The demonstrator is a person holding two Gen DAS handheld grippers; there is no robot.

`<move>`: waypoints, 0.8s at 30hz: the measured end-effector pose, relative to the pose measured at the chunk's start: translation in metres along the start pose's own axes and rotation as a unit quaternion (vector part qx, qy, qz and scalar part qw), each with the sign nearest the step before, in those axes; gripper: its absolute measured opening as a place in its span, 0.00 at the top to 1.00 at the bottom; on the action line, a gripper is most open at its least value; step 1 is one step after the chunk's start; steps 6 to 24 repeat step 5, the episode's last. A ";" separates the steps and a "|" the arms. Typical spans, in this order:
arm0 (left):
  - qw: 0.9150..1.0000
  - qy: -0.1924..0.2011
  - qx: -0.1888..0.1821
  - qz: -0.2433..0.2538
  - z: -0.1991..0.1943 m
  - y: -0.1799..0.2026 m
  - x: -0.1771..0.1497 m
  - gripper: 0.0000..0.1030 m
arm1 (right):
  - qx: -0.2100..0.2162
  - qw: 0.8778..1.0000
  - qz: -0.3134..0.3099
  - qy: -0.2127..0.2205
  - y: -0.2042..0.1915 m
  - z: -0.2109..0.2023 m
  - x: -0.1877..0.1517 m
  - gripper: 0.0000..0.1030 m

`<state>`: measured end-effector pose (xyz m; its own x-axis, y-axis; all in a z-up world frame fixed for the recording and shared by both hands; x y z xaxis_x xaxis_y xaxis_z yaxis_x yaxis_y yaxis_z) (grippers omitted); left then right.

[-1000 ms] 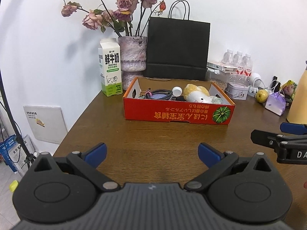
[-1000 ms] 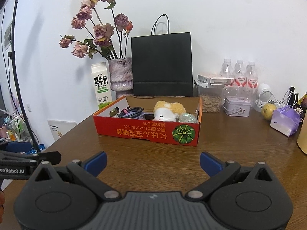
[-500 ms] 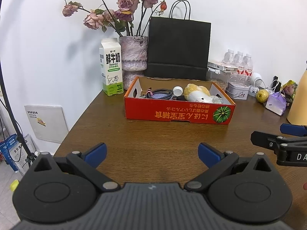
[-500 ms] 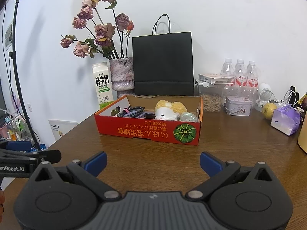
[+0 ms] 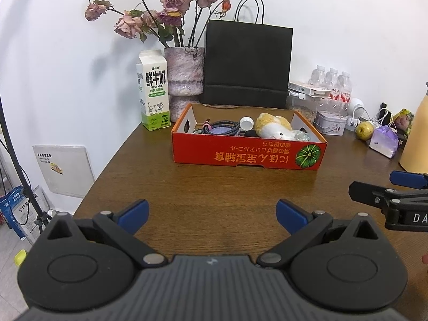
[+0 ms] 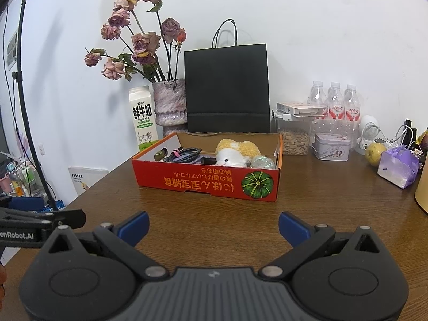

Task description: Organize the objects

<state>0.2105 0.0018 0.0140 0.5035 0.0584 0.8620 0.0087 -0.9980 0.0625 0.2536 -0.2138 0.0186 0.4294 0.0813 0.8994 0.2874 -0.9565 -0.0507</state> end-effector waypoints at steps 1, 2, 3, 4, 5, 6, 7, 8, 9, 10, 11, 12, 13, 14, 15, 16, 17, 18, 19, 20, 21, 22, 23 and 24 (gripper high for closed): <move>1.000 -0.003 -0.002 -0.001 0.001 0.000 0.000 0.00 | 0.000 1.000 0.000 0.000 0.000 0.000 0.000 0.00; 1.000 -0.005 -0.006 -0.002 0.001 0.000 -0.001 0.00 | 0.000 1.000 0.000 0.000 0.000 0.000 -0.001 0.00; 1.000 -0.006 -0.010 -0.003 0.001 0.000 -0.001 0.00 | 0.000 1.000 0.000 0.000 0.000 0.000 -0.001 0.00; 1.000 -0.008 -0.013 -0.006 0.002 0.000 -0.001 0.00 | 0.000 1.000 0.000 0.000 0.000 0.000 -0.001 0.00; 1.000 -0.009 -0.015 -0.008 0.003 0.000 -0.001 0.00 | 0.000 1.000 0.000 0.000 0.000 0.000 -0.001 0.00; 1.000 -0.009 -0.015 -0.008 0.003 0.000 -0.001 0.00 | 0.000 1.000 0.000 0.000 0.000 0.000 -0.001 0.00; 1.000 -0.009 -0.015 -0.008 0.003 0.000 -0.001 0.00 | 0.000 1.000 0.000 0.000 0.000 0.000 -0.001 0.00; 1.000 -0.009 -0.015 -0.008 0.003 0.000 -0.001 0.00 | 0.000 1.000 0.000 0.000 0.000 0.000 -0.001 0.00; 1.000 -0.009 -0.015 -0.008 0.003 0.000 -0.001 0.00 | 0.000 1.000 0.000 0.000 0.000 0.000 -0.001 0.00; 1.000 -0.009 -0.015 -0.008 0.003 0.000 -0.001 0.00 | 0.000 1.000 0.000 0.000 0.000 0.000 -0.001 0.00; 1.000 -0.009 -0.015 -0.008 0.003 0.000 -0.001 0.00 | 0.000 1.000 0.000 0.000 0.000 0.000 -0.001 0.00; 1.000 -0.009 -0.015 -0.008 0.003 0.000 -0.001 0.00 | 0.000 1.000 0.000 0.000 0.000 0.000 -0.001 0.00; 1.000 -0.009 -0.015 -0.008 0.003 0.000 -0.001 0.00 | 0.000 1.000 0.000 0.000 0.000 0.000 -0.001 0.00; 1.000 -0.009 -0.015 -0.008 0.003 0.000 -0.001 0.00 | 0.000 1.000 0.000 0.000 0.000 0.000 -0.001 0.00; 1.000 -0.009 -0.015 -0.008 0.003 0.000 -0.001 0.00 | 0.000 1.000 0.000 0.000 0.000 0.000 -0.001 0.00; 1.000 -0.009 -0.015 -0.008 0.003 0.000 -0.001 0.00 | 0.000 1.000 0.000 0.000 0.000 0.000 -0.001 0.00; 1.000 -0.009 -0.015 -0.008 0.003 0.000 -0.001 0.00 | 0.000 1.000 0.000 0.000 0.000 0.000 -0.001 0.00; 1.000 -0.009 -0.015 -0.008 0.003 0.000 -0.001 0.00 | 0.000 1.000 0.000 0.000 0.000 0.000 -0.001 0.00; 1.000 -0.009 -0.015 -0.008 0.003 0.000 -0.001 0.00 | 0.000 1.000 0.000 0.000 0.000 0.000 -0.001 0.00; 1.000 -0.009 -0.015 -0.008 0.003 0.000 -0.001 0.00 | 0.000 1.000 0.000 0.000 0.000 0.000 -0.001 0.00; 1.000 -0.009 -0.015 -0.008 0.003 0.000 -0.001 0.00 | 0.000 1.000 0.000 0.000 0.000 0.000 -0.001 0.00; 1.000 -0.009 -0.015 -0.008 0.003 0.000 -0.001 0.00 | 0.000 1.000 0.000 0.000 0.000 0.000 -0.001 0.00; 1.000 -0.009 -0.015 -0.008 0.003 0.000 -0.001 0.00 | 0.000 1.000 0.000 0.000 0.000 0.000 -0.001 0.00; 1.000 -0.009 -0.015 -0.008 0.003 0.000 -0.001 0.00 | 0.000 1.000 0.000 0.000 0.000 0.000 -0.001 0.00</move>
Point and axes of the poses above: each gripper's, at about its wrist camera, not at the fingertips, and z roughly the way its jaws point, y to its right, x to its top, the point moved 3 cm from there along z, roughly the way its jaws point, and after that the axes turned 5 degrees about -x, right-handed, at the moved point
